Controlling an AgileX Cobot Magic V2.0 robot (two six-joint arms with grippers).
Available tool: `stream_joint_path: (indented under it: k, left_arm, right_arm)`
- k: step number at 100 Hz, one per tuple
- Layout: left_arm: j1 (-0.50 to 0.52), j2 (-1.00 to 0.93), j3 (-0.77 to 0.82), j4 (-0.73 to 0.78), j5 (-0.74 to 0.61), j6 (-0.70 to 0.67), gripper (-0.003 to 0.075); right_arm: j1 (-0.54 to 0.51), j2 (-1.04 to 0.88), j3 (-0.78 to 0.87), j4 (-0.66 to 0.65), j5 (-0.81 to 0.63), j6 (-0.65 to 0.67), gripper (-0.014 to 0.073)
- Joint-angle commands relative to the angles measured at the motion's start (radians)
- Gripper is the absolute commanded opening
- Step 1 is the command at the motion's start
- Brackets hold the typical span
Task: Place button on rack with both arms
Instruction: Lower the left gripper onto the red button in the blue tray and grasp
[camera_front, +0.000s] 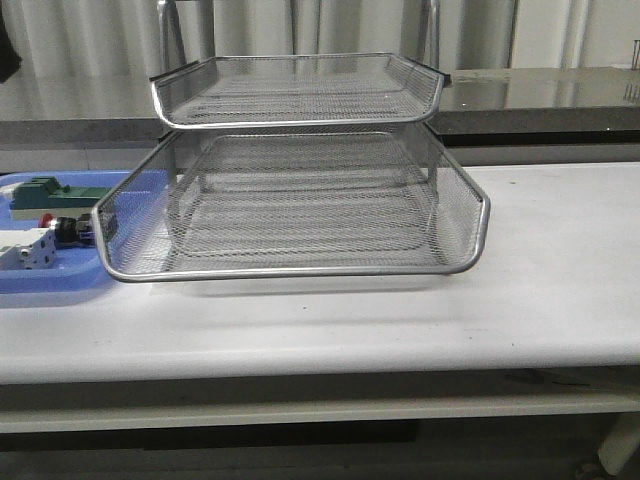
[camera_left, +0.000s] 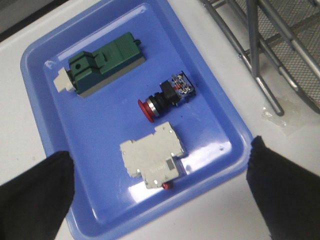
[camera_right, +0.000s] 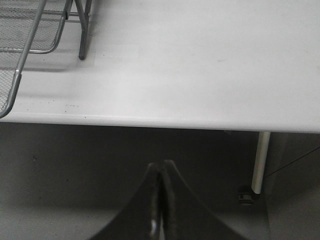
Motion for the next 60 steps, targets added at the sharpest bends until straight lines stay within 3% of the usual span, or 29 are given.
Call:
stream_joint_path:
  k: [1,35,60]
  left_arm:
    - [0.002,0.061,-0.14,-0.004,0.013,0.064,0.0663]
    - [0.002,0.431,-0.537,-0.004,0.197,0.186,0.0663]
    - [0.002,0.58,-0.659,0.014,0.256,0.267,0.0663]
  right_arm:
    - [-0.004,0.001,-0.031,-0.018,-0.069,0.001,-0.0068]
    - [-0.004,0.001,-0.031,-0.018,-0.069,0.001,-0.0068]
    - [-0.004,0.001,-0.031,-0.018,-0.069,0.001,-0.0068]
